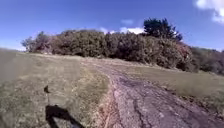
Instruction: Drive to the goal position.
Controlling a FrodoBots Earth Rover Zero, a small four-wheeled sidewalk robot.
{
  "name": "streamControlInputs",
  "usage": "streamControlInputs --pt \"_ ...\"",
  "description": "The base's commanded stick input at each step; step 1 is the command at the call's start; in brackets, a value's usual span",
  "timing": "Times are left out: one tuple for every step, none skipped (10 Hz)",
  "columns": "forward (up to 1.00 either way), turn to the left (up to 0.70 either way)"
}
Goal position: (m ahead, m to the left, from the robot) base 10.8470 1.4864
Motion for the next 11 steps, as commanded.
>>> streamControlInputs --pt "0.70 -0.35" --pt "0.70 -0.35" --pt "0.70 -0.35" --pt "0.70 -0.35" --pt "0.70 -0.35" --pt "0.70 -0.35" --pt "0.70 -0.35" --pt "0.70 -0.35" --pt "0.70 -0.35" --pt "0.70 -0.35" --pt "0.70 -0.29"
